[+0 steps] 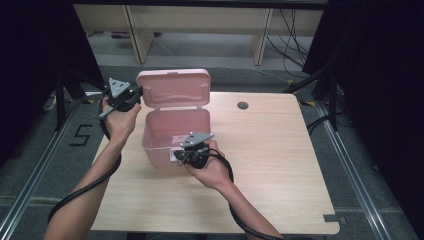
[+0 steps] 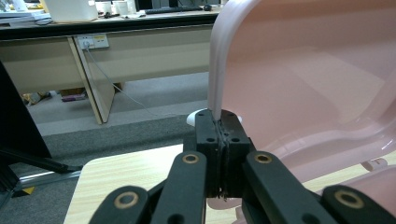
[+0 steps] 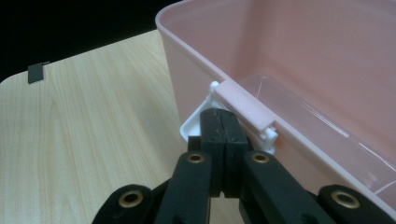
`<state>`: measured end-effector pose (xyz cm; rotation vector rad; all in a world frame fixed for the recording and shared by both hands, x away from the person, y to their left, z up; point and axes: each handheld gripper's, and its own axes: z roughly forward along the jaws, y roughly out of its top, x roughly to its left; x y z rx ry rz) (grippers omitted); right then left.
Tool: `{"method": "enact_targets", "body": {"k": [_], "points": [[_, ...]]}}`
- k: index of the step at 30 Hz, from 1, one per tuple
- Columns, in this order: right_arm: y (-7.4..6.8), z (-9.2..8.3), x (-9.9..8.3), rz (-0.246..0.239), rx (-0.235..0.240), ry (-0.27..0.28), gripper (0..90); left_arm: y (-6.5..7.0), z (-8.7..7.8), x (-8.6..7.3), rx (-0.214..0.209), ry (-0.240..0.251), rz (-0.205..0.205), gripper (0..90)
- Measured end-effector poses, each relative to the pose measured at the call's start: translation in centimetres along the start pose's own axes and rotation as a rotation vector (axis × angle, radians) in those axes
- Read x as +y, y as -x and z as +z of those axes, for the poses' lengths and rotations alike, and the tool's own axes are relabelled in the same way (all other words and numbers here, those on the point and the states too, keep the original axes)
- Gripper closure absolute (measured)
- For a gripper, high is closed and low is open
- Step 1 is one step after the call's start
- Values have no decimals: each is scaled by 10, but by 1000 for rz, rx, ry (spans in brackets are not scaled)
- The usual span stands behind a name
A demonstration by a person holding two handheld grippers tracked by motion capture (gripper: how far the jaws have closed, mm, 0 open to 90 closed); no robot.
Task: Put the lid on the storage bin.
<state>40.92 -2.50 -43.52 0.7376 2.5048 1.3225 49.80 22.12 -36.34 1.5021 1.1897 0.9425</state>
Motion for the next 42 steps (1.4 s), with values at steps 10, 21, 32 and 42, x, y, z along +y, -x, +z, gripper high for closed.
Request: {"method": "enact_targets", "body": {"k": [10, 21, 32, 42], "points": [[0, 0, 0, 0, 0, 0, 900, 1, -3, -1, 0, 0, 6, 884], [1, 0, 0, 3, 4, -2, 900, 1, -4, -2, 1, 4, 9, 884], [1, 0, 1, -2, 4, -2, 900, 3, -7, -4, 2, 3, 20, 883], [1, 0, 0, -2, 5, -2, 900, 4, -9, -5, 4, 4, 27, 883]]}}
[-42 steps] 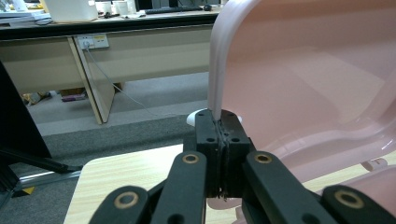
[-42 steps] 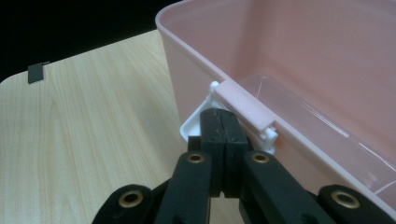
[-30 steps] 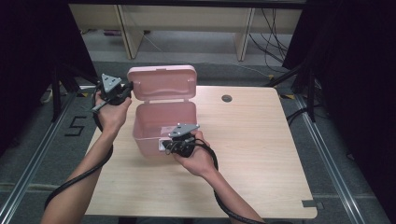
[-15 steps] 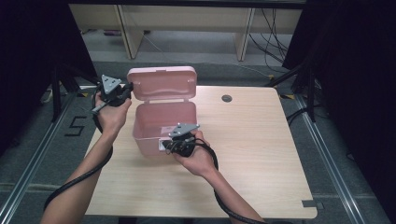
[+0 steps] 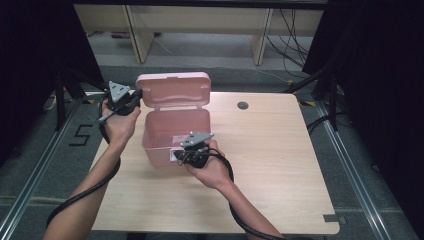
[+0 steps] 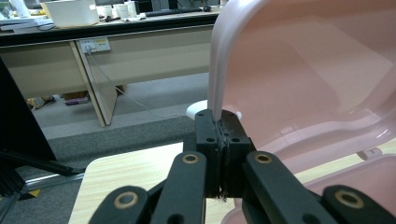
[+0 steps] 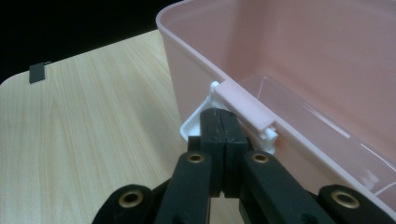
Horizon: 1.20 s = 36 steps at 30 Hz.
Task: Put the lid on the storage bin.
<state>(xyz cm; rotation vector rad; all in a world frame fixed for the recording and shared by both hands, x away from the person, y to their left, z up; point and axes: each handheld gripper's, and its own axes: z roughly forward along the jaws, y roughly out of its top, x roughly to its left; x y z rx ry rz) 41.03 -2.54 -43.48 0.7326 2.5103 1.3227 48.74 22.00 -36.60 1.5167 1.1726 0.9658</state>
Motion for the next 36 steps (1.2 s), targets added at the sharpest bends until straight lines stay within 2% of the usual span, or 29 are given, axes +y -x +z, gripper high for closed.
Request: {"method": "enact_targets", "body": {"k": [2, 4, 6, 8, 12, 17, 19, 20, 21, 22, 36], "points": [[1, 0, 0, -15, -3, 4, 900, 0, 0, -1, 1, 4, -2, 883], [1, 2, -1, -8, 6, 20, 900, 1, -1, -1, 1, 4, 0, 883], [1, 0, 0, -14, -2, 4, 900, 1, -1, -1, 1, 4, 3, 882], [1, 1, 0, -14, -5, 19, 900, 1, -2, -1, 2, 3, 2, 883], [1, 0, 0, -15, -3, 5, 900, 1, -3, -2, 1, 6, 4, 882], [1, 1, 0, -13, -5, 19, 900, 2, -6, -4, 1, 6, 10, 881], [1, 0, 0, -15, -3, 4, 900, 3, -7, -5, 2, 6, 13, 881], [0, 2, -1, -5, 2, 20, 900, 3, -8, -5, 2, 6, 14, 881], [0, 1, -1, 9, 0, 10, 900, 3, -8, -5, 0, 6, 18, 881], [0, 0, 0, -3, 1, 3, 900, 3, -9, -5, 0, 5, 19, 881], [0, 0, 0, 1, 0, 2, 900, 4, -14, -9, -5, 4, 27, 880]]}}
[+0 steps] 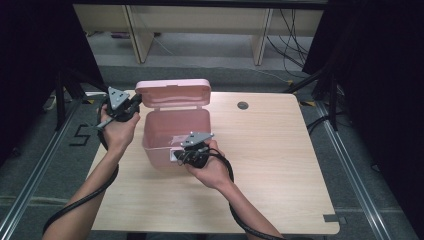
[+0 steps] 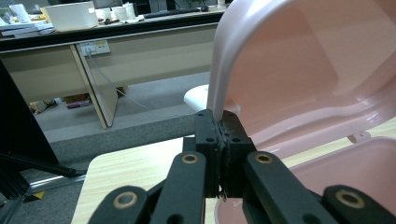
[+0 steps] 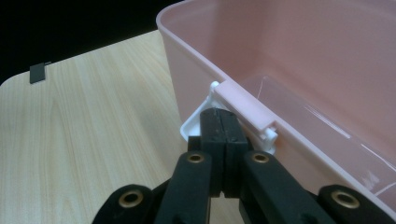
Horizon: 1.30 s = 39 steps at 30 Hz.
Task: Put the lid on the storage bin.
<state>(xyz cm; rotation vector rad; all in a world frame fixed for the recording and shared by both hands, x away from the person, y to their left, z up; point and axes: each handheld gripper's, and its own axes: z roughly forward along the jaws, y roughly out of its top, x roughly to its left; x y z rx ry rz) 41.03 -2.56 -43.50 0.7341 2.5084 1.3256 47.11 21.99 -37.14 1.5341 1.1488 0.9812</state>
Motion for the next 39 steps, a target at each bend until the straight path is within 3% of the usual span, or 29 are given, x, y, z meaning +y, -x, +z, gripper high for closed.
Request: {"method": "enact_targets", "body": {"k": [39], "points": [[0, 0, 0, 1, 0, 3, 900, 4, -13, -12, -4, 1, 20, 876]]}}
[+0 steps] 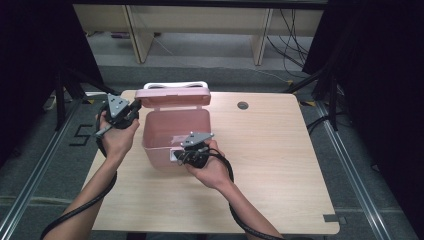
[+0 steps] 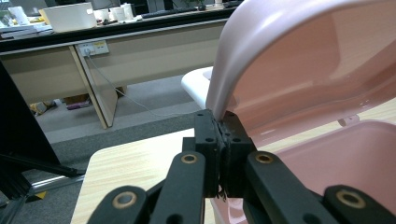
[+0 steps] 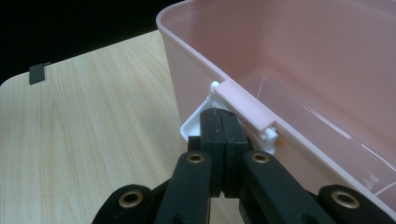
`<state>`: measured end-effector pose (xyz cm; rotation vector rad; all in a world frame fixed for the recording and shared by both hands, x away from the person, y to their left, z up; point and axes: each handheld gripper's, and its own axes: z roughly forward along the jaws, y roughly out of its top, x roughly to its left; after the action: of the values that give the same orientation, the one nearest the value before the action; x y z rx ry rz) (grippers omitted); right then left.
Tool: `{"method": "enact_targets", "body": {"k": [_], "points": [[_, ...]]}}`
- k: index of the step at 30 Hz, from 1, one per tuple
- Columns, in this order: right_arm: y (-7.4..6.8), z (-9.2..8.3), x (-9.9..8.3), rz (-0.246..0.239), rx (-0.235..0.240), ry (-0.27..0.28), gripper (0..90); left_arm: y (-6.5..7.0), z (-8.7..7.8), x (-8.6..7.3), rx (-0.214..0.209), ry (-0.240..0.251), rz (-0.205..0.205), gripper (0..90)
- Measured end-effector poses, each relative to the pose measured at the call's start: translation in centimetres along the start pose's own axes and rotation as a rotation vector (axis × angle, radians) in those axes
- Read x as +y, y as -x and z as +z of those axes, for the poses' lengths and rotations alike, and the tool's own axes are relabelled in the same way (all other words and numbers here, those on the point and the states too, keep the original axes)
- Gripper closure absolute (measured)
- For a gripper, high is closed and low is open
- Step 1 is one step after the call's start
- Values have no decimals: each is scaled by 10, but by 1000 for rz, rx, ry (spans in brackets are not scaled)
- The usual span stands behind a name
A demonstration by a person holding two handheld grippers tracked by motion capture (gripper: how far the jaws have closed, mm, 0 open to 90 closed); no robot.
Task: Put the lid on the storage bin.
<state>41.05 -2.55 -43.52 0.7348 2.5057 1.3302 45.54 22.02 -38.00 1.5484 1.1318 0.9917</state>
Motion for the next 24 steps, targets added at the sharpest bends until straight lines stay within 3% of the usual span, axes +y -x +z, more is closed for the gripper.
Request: {"method": "enact_targets", "body": {"k": [24], "points": [[0, 1, 0, -11, 1, 7, 900, 4, -8, -11, -4, 3, 3, 873]]}}
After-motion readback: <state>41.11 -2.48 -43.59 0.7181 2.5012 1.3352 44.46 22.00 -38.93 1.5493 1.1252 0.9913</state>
